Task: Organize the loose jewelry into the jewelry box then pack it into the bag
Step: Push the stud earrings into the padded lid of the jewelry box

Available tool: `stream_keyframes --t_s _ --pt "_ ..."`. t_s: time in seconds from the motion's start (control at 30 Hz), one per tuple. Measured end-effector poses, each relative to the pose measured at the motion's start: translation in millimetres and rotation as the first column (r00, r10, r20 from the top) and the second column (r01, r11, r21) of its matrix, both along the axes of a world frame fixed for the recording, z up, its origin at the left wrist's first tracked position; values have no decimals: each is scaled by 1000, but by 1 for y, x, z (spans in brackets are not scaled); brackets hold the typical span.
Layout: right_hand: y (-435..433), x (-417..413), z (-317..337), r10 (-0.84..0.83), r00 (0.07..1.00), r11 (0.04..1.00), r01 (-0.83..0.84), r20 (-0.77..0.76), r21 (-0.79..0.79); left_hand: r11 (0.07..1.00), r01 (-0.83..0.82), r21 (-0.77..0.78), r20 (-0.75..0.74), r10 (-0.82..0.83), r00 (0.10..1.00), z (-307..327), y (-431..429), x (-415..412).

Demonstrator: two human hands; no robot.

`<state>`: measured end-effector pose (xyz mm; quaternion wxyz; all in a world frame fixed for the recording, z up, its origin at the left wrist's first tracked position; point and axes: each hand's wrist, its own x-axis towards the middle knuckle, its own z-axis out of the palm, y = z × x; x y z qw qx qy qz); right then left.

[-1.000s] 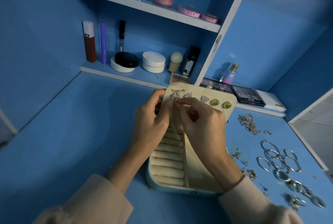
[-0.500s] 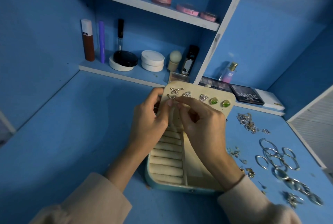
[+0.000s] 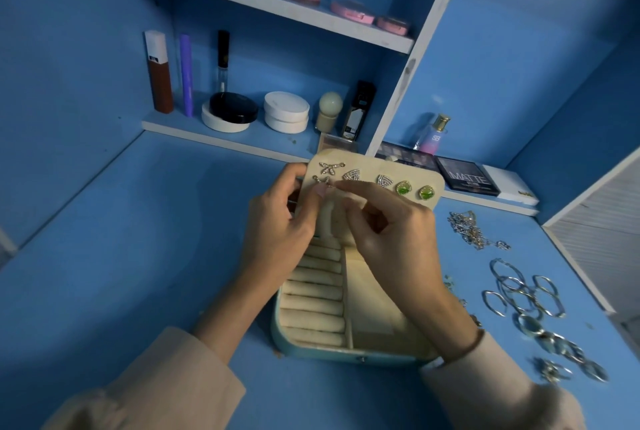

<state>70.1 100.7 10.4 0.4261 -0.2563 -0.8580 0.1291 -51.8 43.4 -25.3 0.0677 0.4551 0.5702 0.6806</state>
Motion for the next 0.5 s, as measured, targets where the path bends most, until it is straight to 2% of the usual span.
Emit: stream_keyframes --t_s 0.13,0.27,0.33,0.37,0.43,0.5 --pt "10 31 15 89 996 983 -87 3 -164 1000 -17 -3 -31 17 999 -1 0 0" --pt "30 68 25 0 1000 971 0 -1 -240 999 -31 -12 -30 30 999 -1 0 0" --pt "44 86 24 -51 993 966 77 108 -246 999 -31 -15 -28 31 999 -1 1 1" --pt "51 94 23 -63 975 966 113 213 -232 999 -36 -13 -25 35 999 -1 2 1" --pt "59 105 18 -55 906 966 154 420 -207 999 -38 -13 -14 38 999 -1 2 1" --pt "62 114 13 -37 846 967 165 532 -194 999 -39 -18 -11 38 999 -2 2 0"
